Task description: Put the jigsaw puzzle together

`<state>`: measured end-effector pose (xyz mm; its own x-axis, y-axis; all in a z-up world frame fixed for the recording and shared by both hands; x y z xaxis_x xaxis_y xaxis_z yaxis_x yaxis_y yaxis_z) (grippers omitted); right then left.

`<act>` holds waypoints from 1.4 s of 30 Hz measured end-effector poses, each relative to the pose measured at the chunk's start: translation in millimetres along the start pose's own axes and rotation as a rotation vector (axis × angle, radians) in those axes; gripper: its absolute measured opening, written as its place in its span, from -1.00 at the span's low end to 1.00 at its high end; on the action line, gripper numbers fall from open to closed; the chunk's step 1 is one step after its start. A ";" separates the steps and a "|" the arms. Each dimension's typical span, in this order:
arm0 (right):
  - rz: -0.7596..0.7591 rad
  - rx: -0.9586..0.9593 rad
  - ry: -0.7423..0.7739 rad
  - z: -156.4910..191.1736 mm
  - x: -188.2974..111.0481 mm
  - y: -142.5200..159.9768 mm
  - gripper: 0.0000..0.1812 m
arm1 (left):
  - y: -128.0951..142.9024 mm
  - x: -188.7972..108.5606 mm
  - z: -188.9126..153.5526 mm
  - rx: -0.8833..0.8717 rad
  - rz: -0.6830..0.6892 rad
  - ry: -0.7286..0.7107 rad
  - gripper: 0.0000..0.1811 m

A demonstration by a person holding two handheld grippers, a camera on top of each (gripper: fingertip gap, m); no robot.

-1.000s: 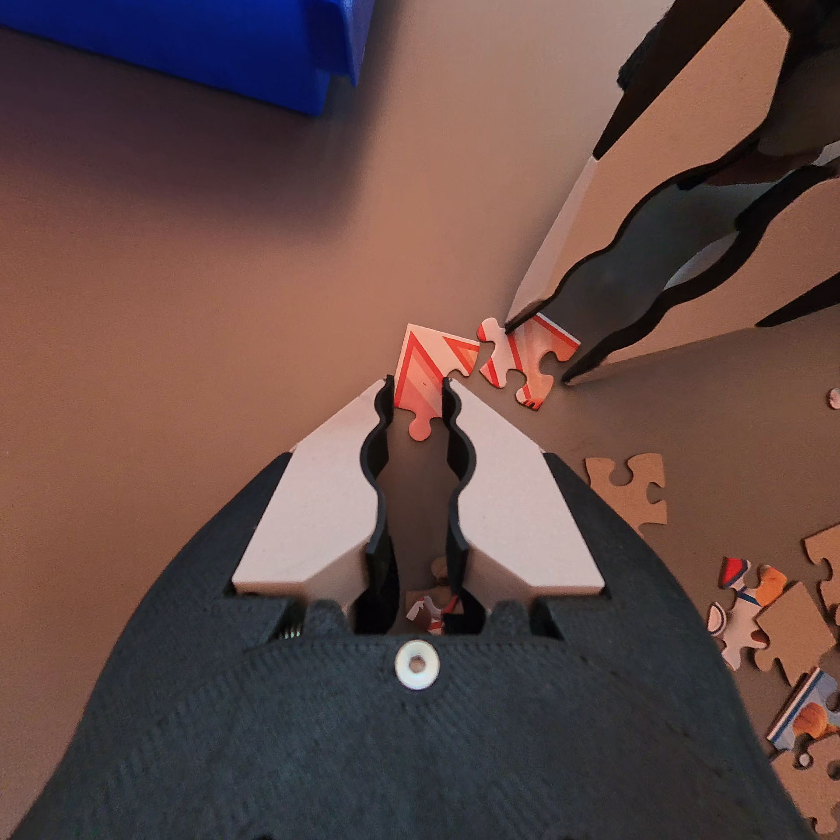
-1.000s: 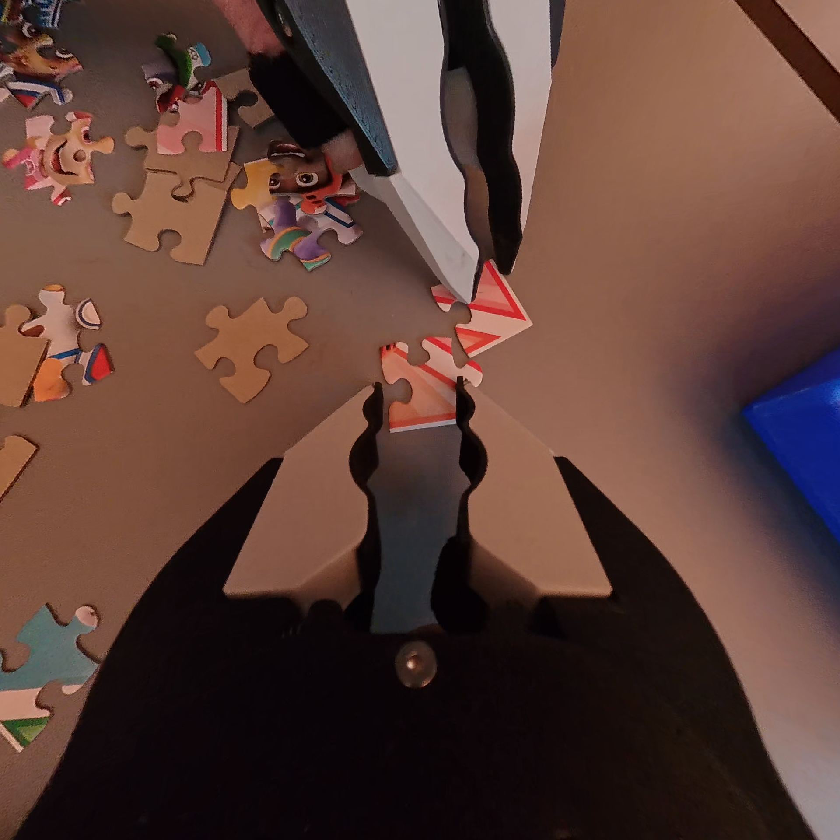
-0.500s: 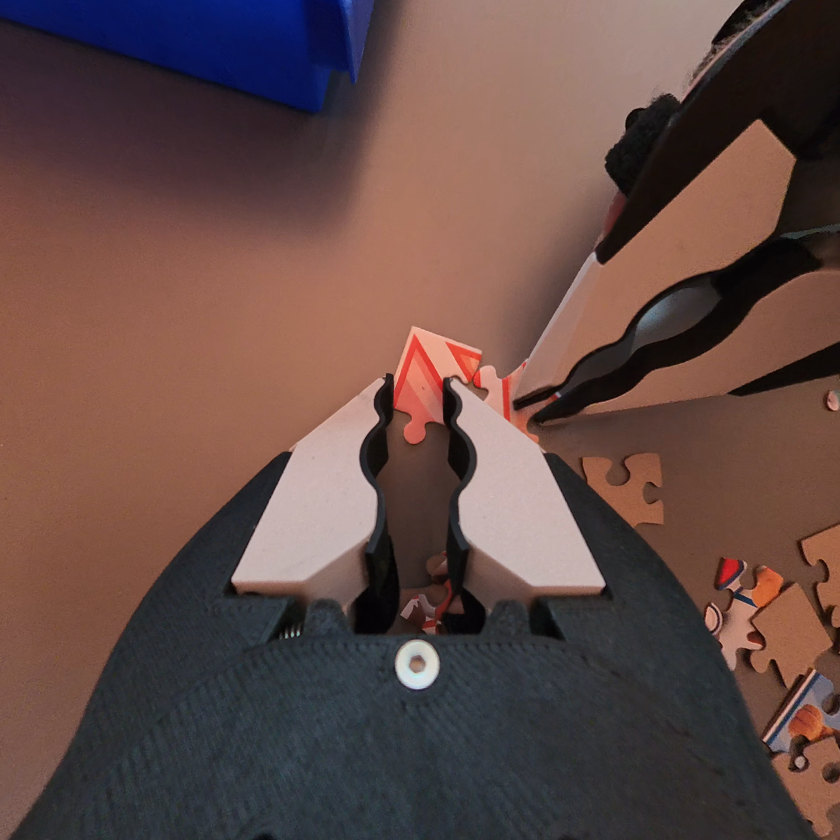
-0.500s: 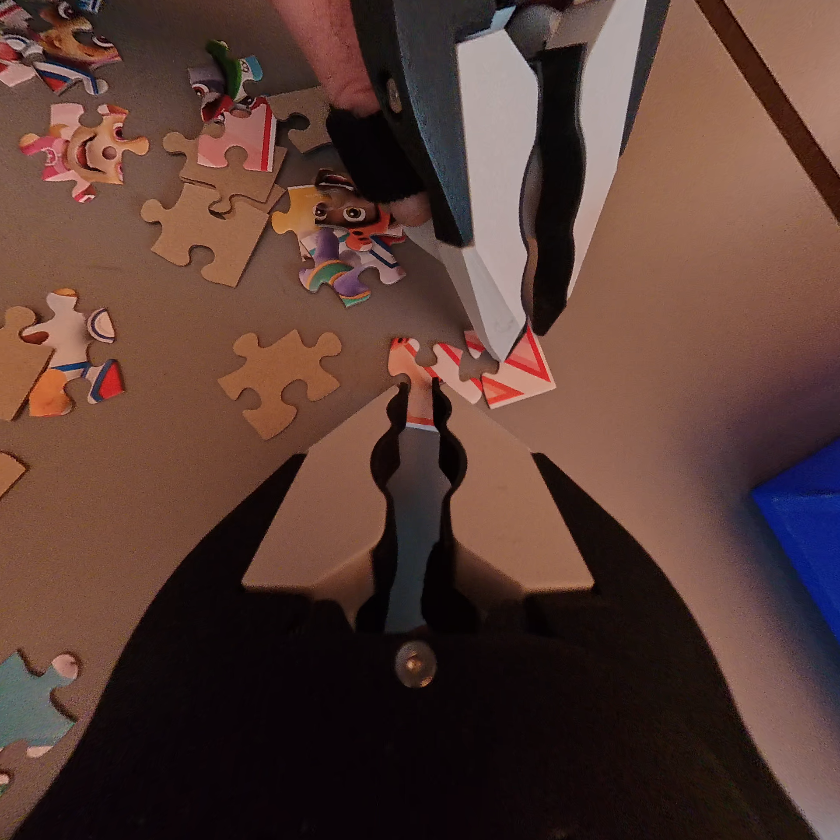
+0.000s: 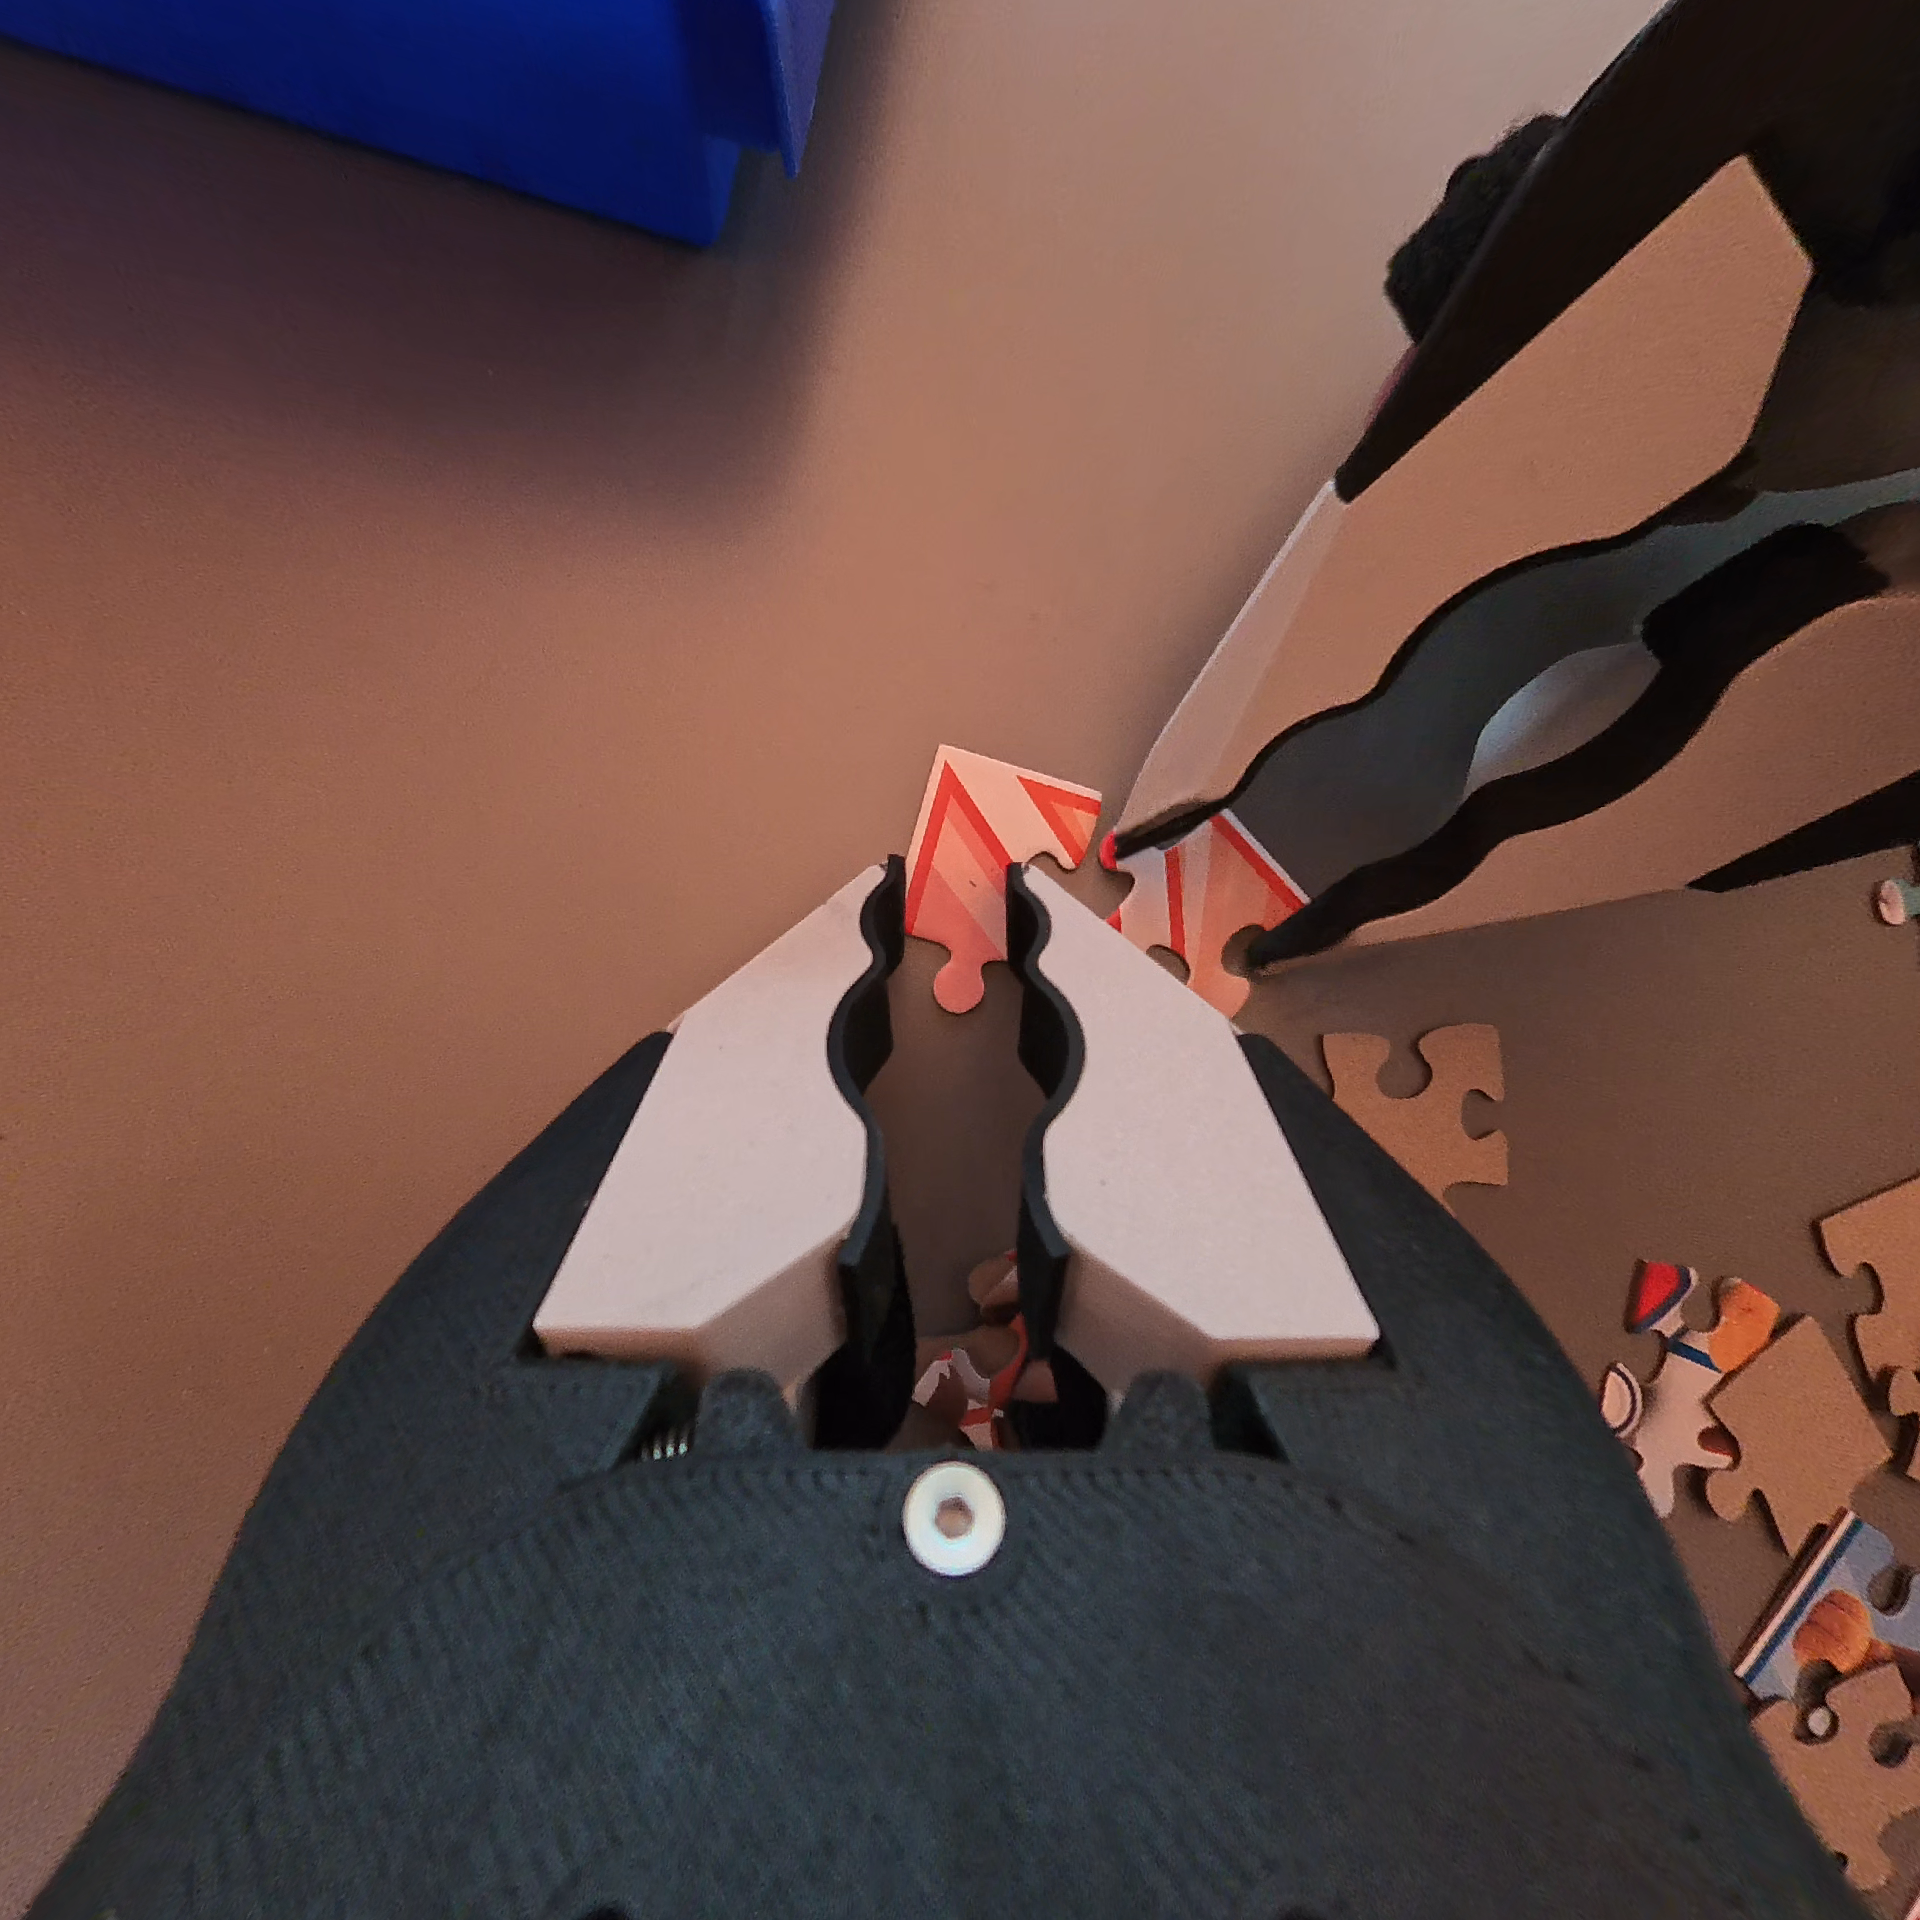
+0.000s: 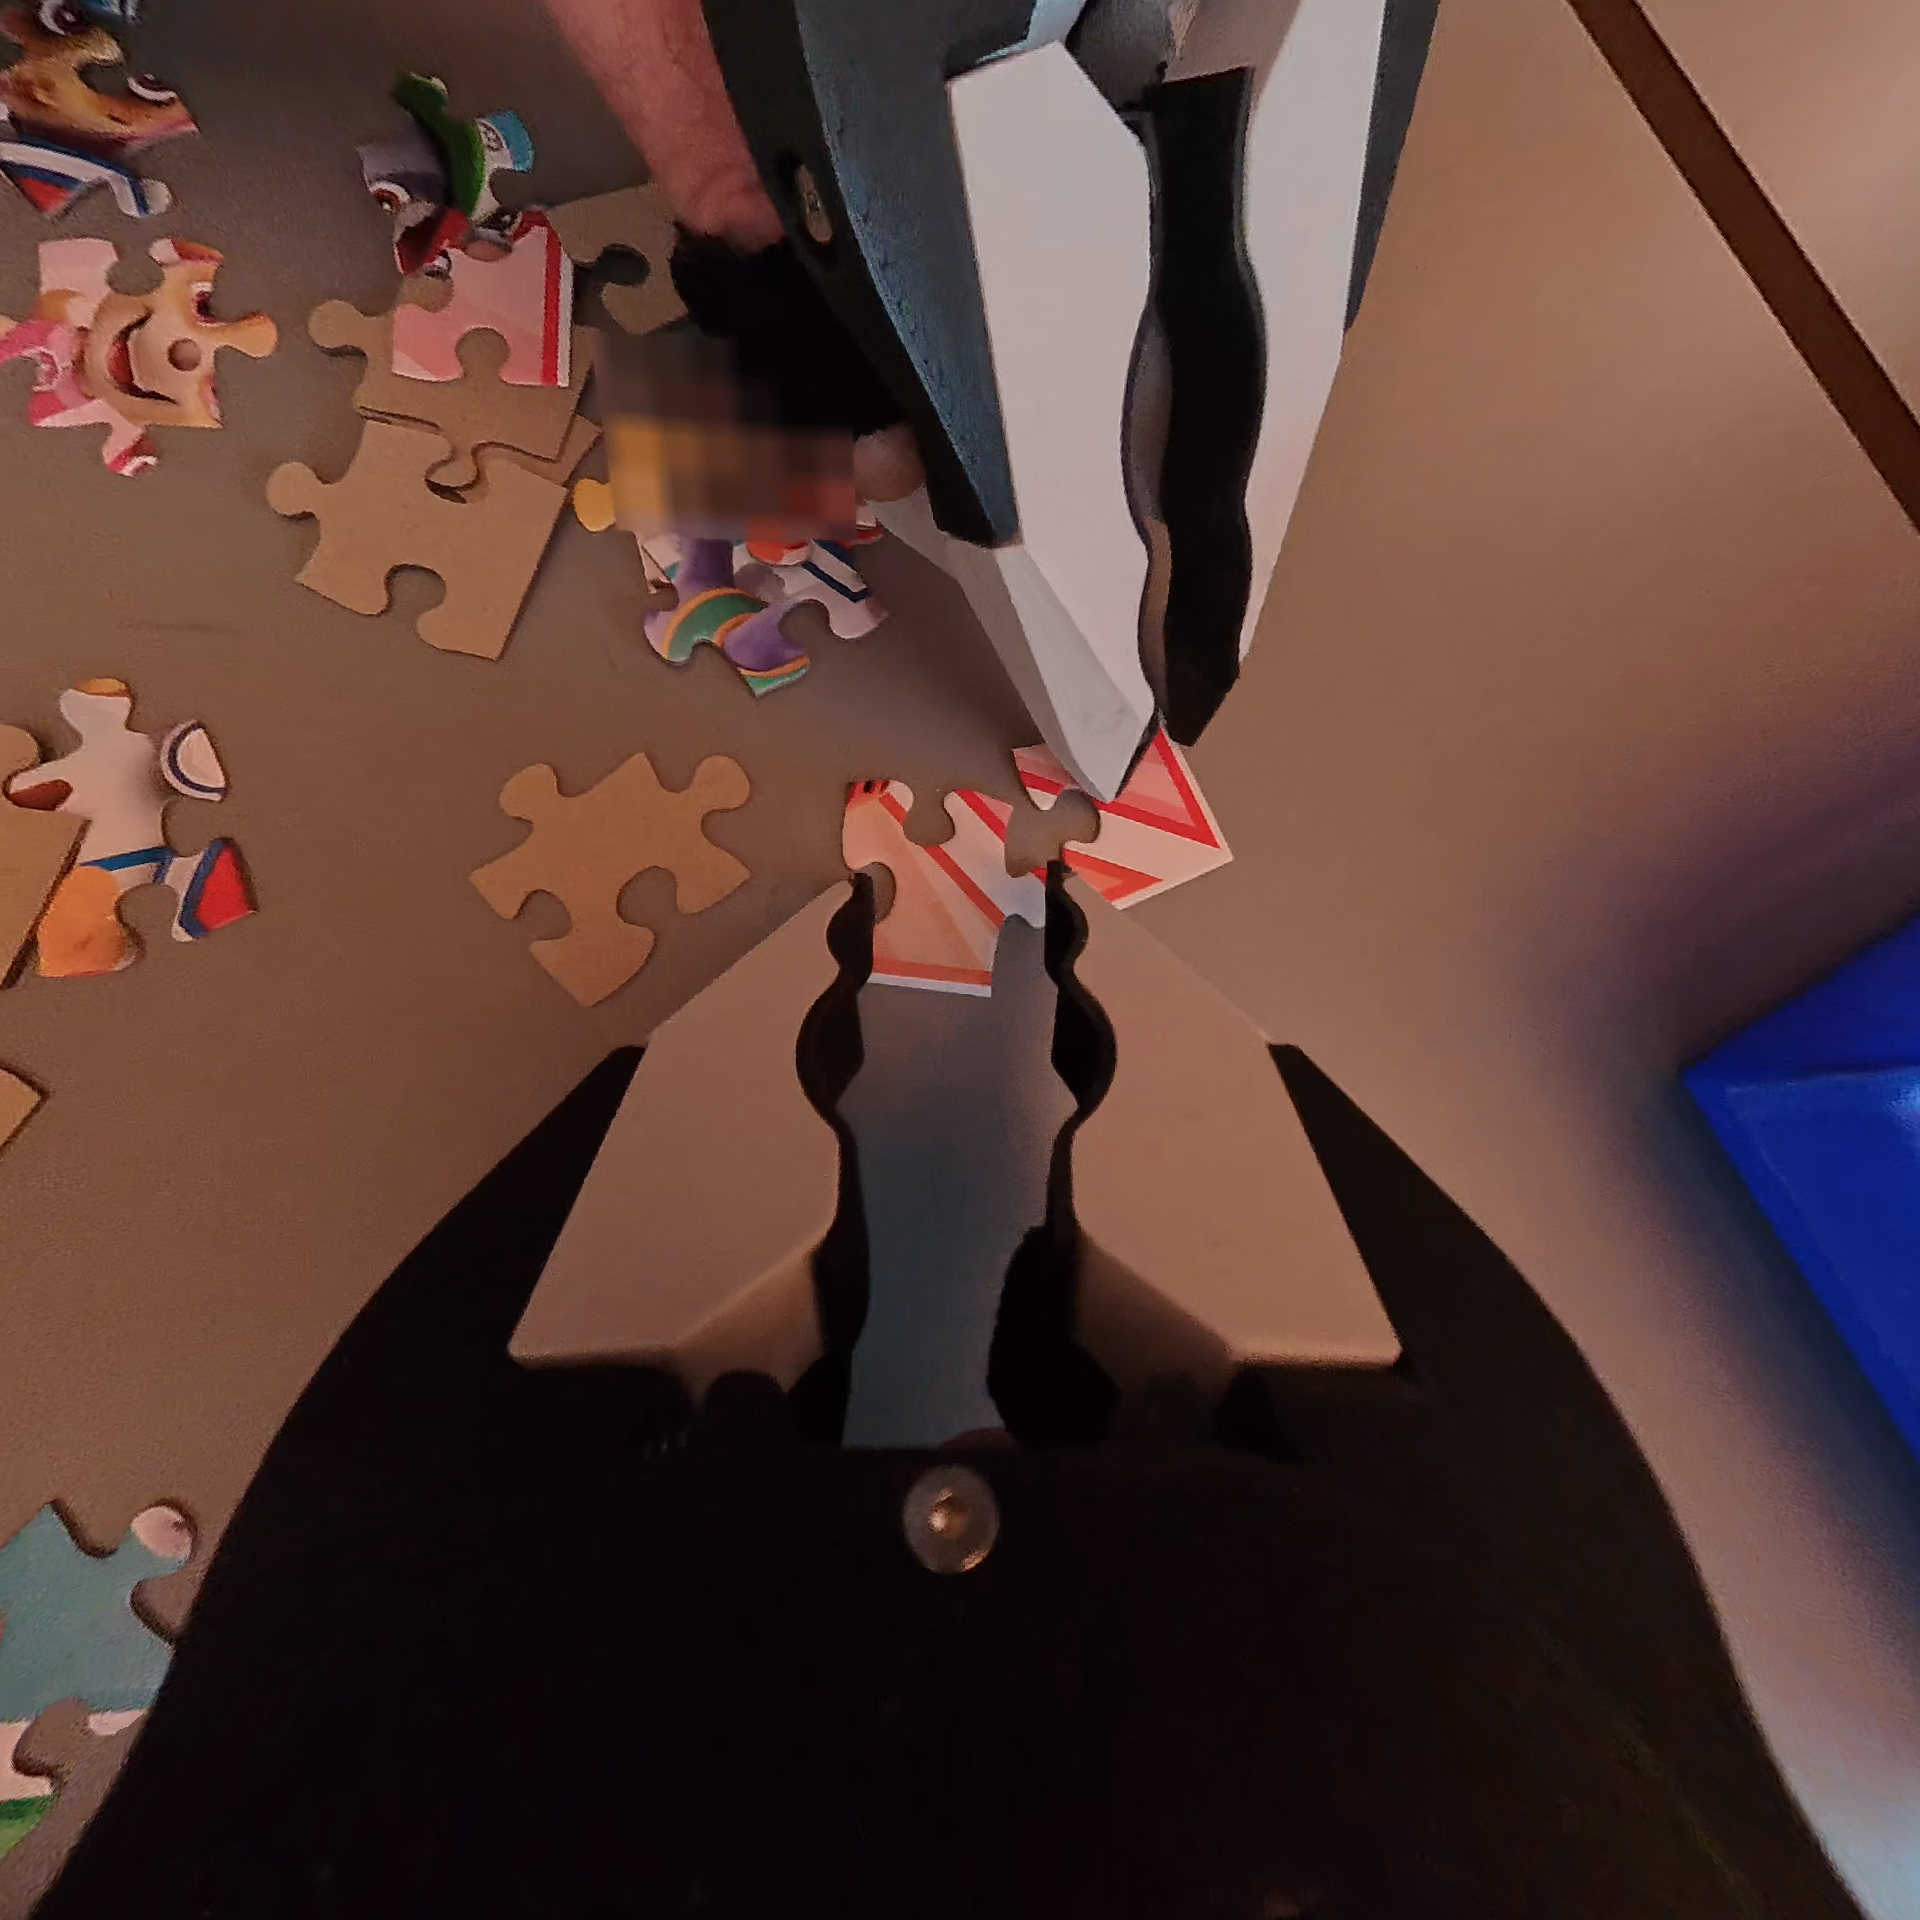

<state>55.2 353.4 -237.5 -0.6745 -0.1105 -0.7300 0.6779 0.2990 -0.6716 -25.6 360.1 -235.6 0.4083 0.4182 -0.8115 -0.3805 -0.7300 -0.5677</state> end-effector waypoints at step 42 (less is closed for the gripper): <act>0.025 0.040 -0.110 9.1 -7.0 6.8 -0.80 | 14.7 -7.4 -38.1 0.254 0.129 0.076 -0.70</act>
<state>67.2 347.6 -238.1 -0.6227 -0.2070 -0.7546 0.7067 0.2651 -0.6559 -2.6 325.6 -232.6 0.4002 0.2825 -0.8718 -0.6251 -0.6115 -0.4851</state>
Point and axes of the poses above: each gripper's, where its closed fingertips meet, x out along the fingers, y out of its underside, z = x × y across the jaws, the point moved 5 cm from there along -x, back along the fingers, and after that the axes turned 2 degrees about -x, right-handed, at the moved point
